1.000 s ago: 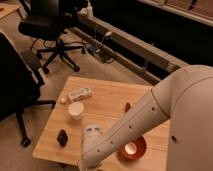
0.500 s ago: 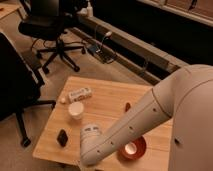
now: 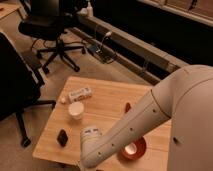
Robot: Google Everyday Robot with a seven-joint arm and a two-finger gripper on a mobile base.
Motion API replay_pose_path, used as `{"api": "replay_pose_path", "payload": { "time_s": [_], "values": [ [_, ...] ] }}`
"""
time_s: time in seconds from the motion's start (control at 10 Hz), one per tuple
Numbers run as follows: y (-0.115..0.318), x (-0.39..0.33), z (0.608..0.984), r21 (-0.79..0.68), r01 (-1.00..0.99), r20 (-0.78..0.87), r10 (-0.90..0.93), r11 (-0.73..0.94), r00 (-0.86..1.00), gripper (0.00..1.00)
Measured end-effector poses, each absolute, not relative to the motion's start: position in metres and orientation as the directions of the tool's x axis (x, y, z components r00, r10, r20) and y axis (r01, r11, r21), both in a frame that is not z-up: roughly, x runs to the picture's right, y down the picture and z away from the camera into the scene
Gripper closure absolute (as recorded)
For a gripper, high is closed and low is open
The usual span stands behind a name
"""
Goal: Place the white sponge in the ceramic bowl
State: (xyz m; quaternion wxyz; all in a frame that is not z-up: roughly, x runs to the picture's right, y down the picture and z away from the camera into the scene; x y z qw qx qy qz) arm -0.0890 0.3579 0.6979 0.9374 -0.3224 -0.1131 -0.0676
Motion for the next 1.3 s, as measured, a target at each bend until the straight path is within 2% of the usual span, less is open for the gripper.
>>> {"api": "replay_pose_path", "payload": {
  "time_s": [1.3],
  "values": [
    [0.369, -0.092, 0.707, -0.587, 0.240, 0.255, -0.104, 0.774, 0.961, 0.36]
  ]
}}
